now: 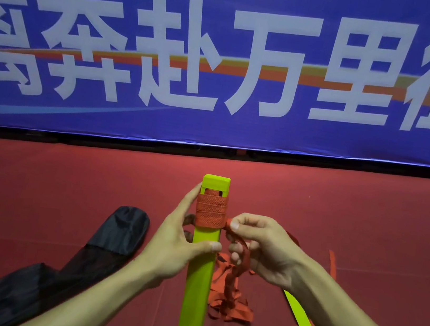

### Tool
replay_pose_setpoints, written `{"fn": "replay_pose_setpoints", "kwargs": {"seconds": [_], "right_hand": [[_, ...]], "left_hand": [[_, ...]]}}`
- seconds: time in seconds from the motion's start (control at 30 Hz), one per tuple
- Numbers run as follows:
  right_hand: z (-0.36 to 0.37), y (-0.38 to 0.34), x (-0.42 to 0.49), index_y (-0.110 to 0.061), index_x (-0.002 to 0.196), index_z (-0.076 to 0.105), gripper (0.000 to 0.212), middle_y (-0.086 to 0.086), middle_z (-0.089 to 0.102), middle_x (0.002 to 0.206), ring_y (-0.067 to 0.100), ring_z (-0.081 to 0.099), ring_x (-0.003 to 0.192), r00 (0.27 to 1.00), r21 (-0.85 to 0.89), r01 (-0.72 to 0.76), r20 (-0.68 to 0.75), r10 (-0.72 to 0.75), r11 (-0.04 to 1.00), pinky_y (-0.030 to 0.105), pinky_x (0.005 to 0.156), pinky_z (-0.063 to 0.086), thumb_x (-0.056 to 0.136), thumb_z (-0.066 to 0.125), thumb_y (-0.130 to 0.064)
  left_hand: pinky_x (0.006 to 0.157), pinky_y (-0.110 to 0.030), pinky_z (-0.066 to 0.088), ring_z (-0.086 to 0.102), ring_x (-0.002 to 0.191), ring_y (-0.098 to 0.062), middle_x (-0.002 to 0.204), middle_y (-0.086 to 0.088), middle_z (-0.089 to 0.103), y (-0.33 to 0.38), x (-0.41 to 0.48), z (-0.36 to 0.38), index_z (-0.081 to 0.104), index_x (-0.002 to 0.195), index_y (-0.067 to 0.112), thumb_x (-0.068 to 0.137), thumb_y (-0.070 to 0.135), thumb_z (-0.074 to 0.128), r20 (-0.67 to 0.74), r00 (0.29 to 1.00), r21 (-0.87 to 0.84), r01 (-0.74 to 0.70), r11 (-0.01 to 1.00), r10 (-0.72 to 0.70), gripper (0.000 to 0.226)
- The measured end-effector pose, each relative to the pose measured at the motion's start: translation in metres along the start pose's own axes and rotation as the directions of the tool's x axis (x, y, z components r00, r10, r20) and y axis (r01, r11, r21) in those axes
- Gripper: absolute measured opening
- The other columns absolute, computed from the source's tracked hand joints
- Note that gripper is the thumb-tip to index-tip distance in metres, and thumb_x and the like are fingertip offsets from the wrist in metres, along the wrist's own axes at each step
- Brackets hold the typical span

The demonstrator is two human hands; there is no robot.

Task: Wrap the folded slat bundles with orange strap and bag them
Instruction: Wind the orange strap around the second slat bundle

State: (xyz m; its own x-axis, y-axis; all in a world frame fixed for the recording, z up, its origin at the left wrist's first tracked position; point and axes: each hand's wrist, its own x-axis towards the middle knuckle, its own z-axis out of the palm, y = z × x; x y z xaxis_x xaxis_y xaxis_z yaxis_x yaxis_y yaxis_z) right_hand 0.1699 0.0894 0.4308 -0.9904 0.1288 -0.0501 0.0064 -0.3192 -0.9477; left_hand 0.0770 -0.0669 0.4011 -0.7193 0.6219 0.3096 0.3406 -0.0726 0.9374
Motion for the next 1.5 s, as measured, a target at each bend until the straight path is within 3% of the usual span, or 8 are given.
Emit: {"fn": "replay_pose_setpoints", "kwargs": {"seconds": [0.37,0.47,0.7,0.87,1.03,1.2,1.37,1.5], "right_hand": [[-0.008,0.003,0.004,-0.017,0.075,0.047,0.020,0.008,0.036,0.071,0.019,0.051,0.059,0.967,-0.009,-0.204,0.154,0.203,0.979,0.032,0.057,0.052,0.085,0.065,-0.015],[-0.009,0.000,0.002,-0.014,0.071,0.050,0.019,0.010,0.051,0.068,0.021,0.056,0.060,0.979,-0.101,-0.155,0.118,0.167,0.983,0.035,0.062,0.054,0.082,0.065,-0.012],[-0.004,0.003,0.003,-0.012,0.066,0.047,0.030,0.009,0.046,0.057,0.019,0.051,0.046,0.999,-0.117,-0.041,0.022,0.044,0.992,0.036,0.058,0.054,0.076,0.074,-0.007],[0.007,0.007,0.004,-0.010,0.068,0.047,0.032,0.007,0.048,0.048,0.018,0.044,0.037,0.957,-0.421,0.134,-0.180,-0.228,0.897,0.021,0.039,0.033,0.083,0.075,-0.011],[0.011,0.014,0.006,-0.013,0.060,0.042,0.040,0.004,0.045,0.046,0.019,0.042,0.037,0.919,-0.502,0.182,-0.220,-0.328,0.846,0.030,0.045,0.043,0.085,0.074,-0.012],[0.005,0.013,0.006,-0.013,0.061,0.044,0.037,0.005,0.043,0.046,0.020,0.043,0.037,0.905,-0.507,0.183,-0.248,-0.346,0.842,0.033,0.047,0.044,0.086,0.072,-0.012],[0.003,0.010,0.004,-0.015,0.060,0.046,0.037,0.008,0.045,0.047,0.021,0.046,0.038,0.923,-0.440,0.176,-0.238,-0.303,0.881,0.035,0.049,0.044,0.089,0.067,-0.006],[0.004,0.007,0.000,-0.011,0.064,0.046,0.033,0.008,0.046,0.052,0.020,0.047,0.042,0.949,-0.335,0.178,-0.190,-0.251,0.925,0.031,0.046,0.048,0.091,0.063,-0.002]], "left_hand": [[0.077,-0.026,0.057,0.064,0.117,-0.021,0.116,0.015,0.070,-0.012,-0.001,-0.004,0.036,0.140,0.052,0.076,-0.004,0.081,0.053,0.999,-0.006,0.010,1.000,-0.009,0.096],[0.077,-0.027,0.058,0.066,0.113,-0.022,0.117,0.015,0.070,-0.011,-0.001,-0.003,0.036,0.140,0.052,0.076,-0.004,0.081,0.059,0.998,-0.005,0.004,1.000,-0.004,0.097],[0.070,-0.028,0.059,0.075,0.088,-0.022,0.121,-0.004,0.064,-0.004,-0.001,-0.001,0.034,0.145,0.046,0.078,-0.008,0.077,0.048,0.999,-0.015,0.011,1.000,-0.010,0.097],[0.069,-0.031,0.060,0.074,0.083,-0.023,0.117,-0.009,0.067,-0.004,0.000,-0.001,0.034,0.148,0.041,0.077,-0.004,0.080,0.001,1.000,0.017,0.028,0.999,-0.028,0.096],[0.066,-0.026,0.057,0.074,0.082,-0.018,0.108,-0.006,0.072,0.000,0.000,-0.002,0.035,0.143,0.042,0.078,-0.009,0.077,0.025,0.999,0.018,0.031,0.999,-0.032,0.092],[0.062,-0.031,0.055,0.071,0.075,-0.023,0.101,-0.004,0.075,0.002,0.004,-0.008,0.038,0.141,0.043,0.079,-0.024,0.066,0.126,0.986,-0.009,0.110,0.994,-0.108,0.096],[0.076,-0.034,0.057,0.073,0.088,-0.028,0.116,-0.011,0.072,-0.002,-0.002,-0.017,0.026,0.144,0.055,0.080,-0.004,0.073,0.328,0.938,-0.083,0.150,0.985,-0.115,0.099],[0.080,-0.037,0.057,0.073,0.096,-0.032,0.120,-0.017,0.068,-0.007,-0.001,-0.013,0.018,0.147,0.056,0.088,-0.004,0.069,0.332,0.938,-0.086,0.138,0.987,-0.102,0.099]]}}
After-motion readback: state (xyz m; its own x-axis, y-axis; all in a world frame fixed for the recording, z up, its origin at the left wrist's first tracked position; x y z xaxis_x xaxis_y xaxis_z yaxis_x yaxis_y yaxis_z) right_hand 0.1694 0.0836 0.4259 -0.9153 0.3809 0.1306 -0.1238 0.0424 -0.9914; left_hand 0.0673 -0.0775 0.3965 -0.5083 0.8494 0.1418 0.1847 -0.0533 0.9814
